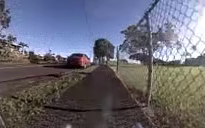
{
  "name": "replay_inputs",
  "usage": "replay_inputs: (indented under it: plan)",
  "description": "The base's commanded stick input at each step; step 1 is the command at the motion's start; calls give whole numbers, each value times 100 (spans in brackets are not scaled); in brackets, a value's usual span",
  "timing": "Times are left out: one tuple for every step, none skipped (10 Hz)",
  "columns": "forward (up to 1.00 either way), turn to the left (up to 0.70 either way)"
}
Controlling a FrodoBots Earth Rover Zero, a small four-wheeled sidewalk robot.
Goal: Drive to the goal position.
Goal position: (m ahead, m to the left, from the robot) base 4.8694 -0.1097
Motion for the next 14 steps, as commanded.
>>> replay_inputs:
  plan:
    - [45,0]
    - [45,0]
    - [45,0]
    - [45,0]
    - [48,0]
    - [66,0]
    - [70,0]
    - [70,0]
    - [70,0]
    - [70,0]
    - [70,0]
    - [70,0]
    - [70,0]
    - [70,0]
